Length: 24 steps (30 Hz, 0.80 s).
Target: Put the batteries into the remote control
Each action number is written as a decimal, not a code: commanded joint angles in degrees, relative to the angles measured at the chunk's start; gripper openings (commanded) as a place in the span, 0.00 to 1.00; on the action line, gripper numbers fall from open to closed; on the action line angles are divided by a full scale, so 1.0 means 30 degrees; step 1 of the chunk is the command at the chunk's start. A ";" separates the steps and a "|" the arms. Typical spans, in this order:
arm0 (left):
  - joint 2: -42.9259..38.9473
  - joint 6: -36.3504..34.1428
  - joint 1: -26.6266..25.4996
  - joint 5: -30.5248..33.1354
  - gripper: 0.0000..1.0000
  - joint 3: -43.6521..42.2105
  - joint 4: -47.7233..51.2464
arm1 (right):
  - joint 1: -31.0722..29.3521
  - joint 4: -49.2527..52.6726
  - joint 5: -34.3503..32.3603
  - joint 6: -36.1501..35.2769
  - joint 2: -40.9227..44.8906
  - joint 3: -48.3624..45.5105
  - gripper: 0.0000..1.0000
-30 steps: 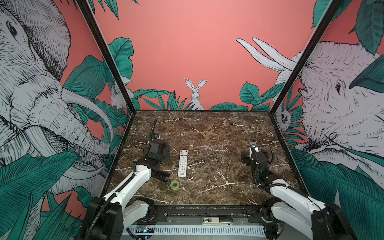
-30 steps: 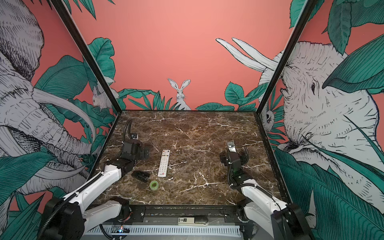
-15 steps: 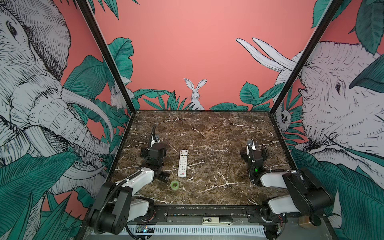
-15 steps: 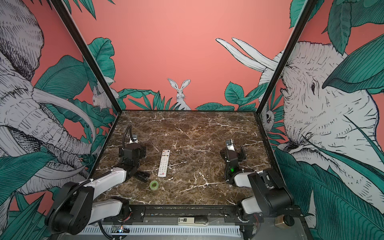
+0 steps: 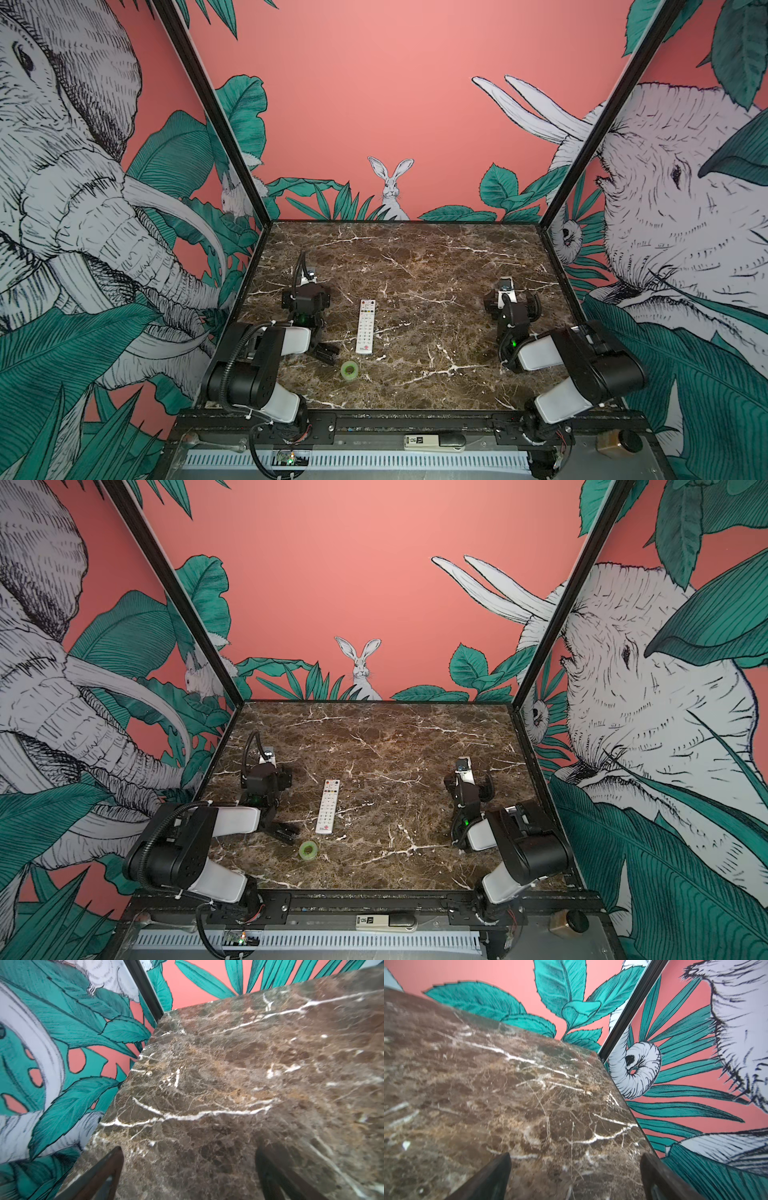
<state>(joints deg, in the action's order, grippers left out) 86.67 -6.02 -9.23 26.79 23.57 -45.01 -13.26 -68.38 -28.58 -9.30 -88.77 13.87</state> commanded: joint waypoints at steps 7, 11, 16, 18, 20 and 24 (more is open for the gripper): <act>0.0593 0.0140 0.1467 -0.4944 1.00 -0.0153 -0.1602 | 0.2432 0.3889 0.2467 0.3196 -0.0224 0.2261 0.99; 0.0686 0.0196 0.1437 -0.4483 1.00 -0.0300 -0.2110 | 0.2522 0.4089 0.2407 0.3320 -0.0160 0.2335 0.99; 0.0745 0.0218 0.1510 -0.4585 0.99 -0.0308 -0.2151 | 0.2544 0.4189 0.2420 0.3358 -0.0131 0.2337 0.99; 0.0749 0.0223 0.1478 -0.4596 1.00 -0.0300 -0.2151 | 0.2546 0.4186 0.2435 0.3360 -0.0116 0.2330 0.99; 0.0823 0.0212 0.1522 -0.4578 1.00 -0.0316 -0.2265 | 0.2544 0.4189 0.2418 0.3348 -0.0116 0.2340 0.99; 0.0786 0.0202 0.1507 -0.4621 1.00 -0.0244 -0.2089 | 0.2544 0.4065 0.2407 0.3323 -0.0116 0.2285 0.99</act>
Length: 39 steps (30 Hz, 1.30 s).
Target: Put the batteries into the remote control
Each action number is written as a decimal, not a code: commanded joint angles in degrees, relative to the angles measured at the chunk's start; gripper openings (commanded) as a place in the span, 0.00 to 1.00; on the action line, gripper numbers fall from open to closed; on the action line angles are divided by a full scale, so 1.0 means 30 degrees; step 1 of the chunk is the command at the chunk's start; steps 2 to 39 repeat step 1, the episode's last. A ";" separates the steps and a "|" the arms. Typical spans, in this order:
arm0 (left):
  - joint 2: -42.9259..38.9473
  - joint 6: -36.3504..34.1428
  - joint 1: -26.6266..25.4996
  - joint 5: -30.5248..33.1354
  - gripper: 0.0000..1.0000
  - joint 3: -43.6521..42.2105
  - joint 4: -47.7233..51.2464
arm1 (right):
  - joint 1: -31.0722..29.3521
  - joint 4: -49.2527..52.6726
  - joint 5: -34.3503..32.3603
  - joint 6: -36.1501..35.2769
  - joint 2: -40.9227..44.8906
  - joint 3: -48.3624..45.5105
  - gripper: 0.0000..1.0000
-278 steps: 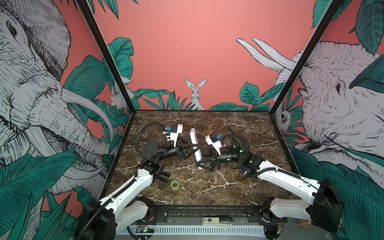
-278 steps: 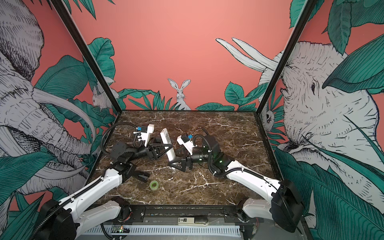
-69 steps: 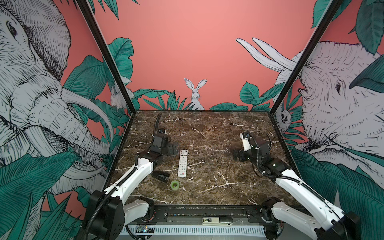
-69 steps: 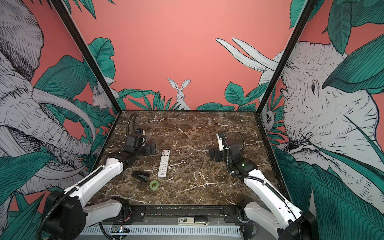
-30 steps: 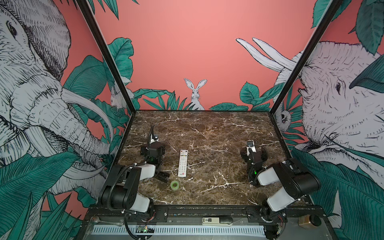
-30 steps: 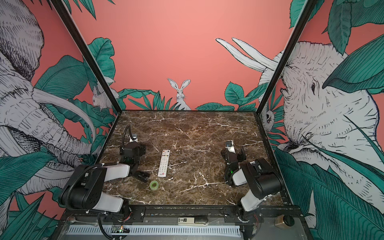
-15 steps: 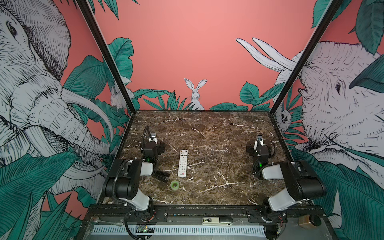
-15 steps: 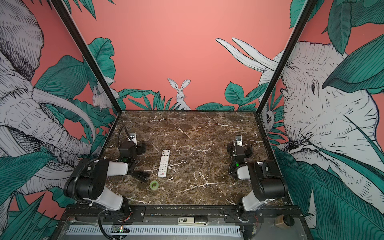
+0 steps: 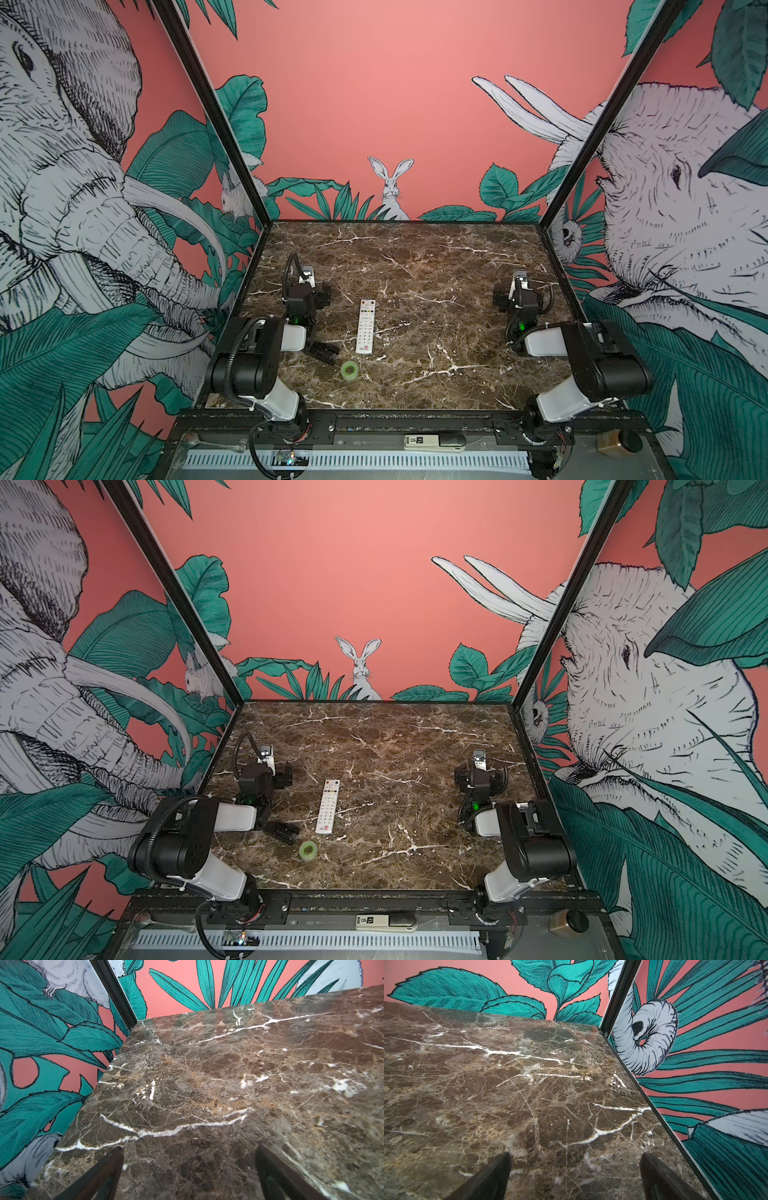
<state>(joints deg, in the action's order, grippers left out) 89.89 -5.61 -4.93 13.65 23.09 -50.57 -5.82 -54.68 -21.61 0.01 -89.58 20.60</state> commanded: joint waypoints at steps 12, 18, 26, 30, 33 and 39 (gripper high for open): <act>-0.0316 0.0077 0.0068 -0.0236 0.99 -0.0111 -0.0272 | 0.0067 -0.0511 0.0083 0.0230 0.0150 0.0019 0.99; -0.0316 0.0077 0.0068 -0.0236 0.99 -0.0111 -0.0272 | 0.0067 -0.0511 0.0083 0.0230 0.0150 0.0019 0.99; -0.0316 0.0077 0.0068 -0.0236 0.99 -0.0111 -0.0272 | 0.0067 -0.0511 0.0083 0.0230 0.0150 0.0019 0.99; -0.0316 0.0077 0.0068 -0.0236 0.99 -0.0111 -0.0272 | 0.0067 -0.0511 0.0083 0.0230 0.0150 0.0019 0.99; -0.0316 0.0077 0.0068 -0.0236 0.99 -0.0111 -0.0272 | 0.0067 -0.0511 0.0083 0.0230 0.0150 0.0019 0.99; -0.0316 0.0077 0.0068 -0.0236 0.99 -0.0111 -0.0272 | 0.0067 -0.0511 0.0083 0.0230 0.0150 0.0019 0.99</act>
